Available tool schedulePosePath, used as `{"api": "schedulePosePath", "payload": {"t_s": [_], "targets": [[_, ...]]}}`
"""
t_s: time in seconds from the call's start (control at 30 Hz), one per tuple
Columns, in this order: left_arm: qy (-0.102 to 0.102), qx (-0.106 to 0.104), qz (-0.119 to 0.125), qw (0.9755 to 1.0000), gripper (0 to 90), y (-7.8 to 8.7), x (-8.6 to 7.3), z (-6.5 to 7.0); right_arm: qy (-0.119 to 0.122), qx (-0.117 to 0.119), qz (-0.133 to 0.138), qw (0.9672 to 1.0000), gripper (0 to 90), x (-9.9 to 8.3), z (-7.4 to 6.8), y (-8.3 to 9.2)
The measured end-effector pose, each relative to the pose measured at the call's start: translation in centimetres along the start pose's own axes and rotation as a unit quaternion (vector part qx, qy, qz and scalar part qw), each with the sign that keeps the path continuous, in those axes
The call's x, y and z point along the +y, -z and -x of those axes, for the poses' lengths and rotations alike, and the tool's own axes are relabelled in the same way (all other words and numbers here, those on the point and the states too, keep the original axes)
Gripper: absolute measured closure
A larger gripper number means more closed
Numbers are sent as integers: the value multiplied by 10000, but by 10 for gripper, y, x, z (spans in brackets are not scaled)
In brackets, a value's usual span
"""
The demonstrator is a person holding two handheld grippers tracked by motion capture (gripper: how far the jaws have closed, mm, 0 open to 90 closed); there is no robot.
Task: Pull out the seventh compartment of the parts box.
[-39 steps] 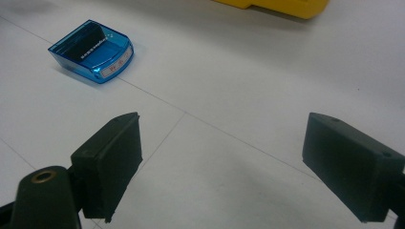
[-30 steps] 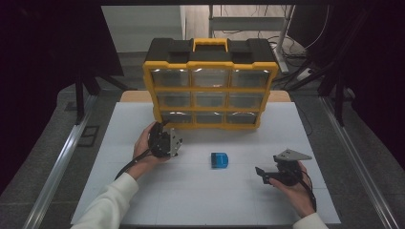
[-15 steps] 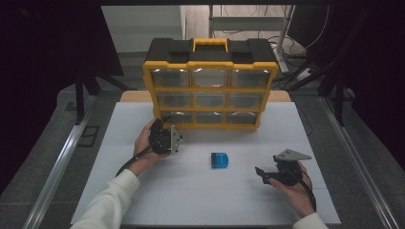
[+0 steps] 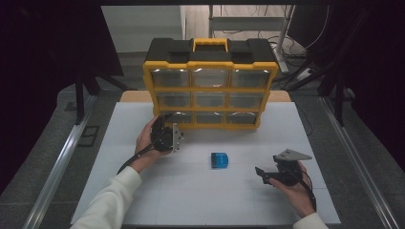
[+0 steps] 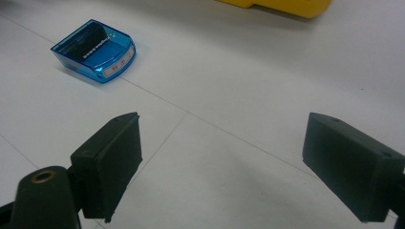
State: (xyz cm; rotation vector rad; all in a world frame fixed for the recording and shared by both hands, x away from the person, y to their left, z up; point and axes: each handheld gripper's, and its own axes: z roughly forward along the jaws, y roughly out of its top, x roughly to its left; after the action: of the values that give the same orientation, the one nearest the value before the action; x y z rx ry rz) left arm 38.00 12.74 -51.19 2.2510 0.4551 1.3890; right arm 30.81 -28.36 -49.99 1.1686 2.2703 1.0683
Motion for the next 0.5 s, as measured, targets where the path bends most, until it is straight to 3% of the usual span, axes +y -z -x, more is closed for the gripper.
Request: {"api": "schedulePosePath", "payload": {"t_s": [0.1, 0.13, 0.23, 0.5], "targets": [[-15, 18, 11, 10000, 146, -1, 1, -2, 0, -4, -4, 10000, 137, 0, 0, 0], [-121, 17, -73, 9999, 146, -1, 1, -3, -3, -7, -5, 10000, 137, 0, 0, 0], [-42, 12, 44, 10000, 147, -3, 2, -3, -3, -6, -5, 10000, 136, 0, 0, 0], [-161, 114, -9, 9998, 150, -5, 3, -5, -8, 7, -16, 10000, 135, 0, 0, 0]]}}
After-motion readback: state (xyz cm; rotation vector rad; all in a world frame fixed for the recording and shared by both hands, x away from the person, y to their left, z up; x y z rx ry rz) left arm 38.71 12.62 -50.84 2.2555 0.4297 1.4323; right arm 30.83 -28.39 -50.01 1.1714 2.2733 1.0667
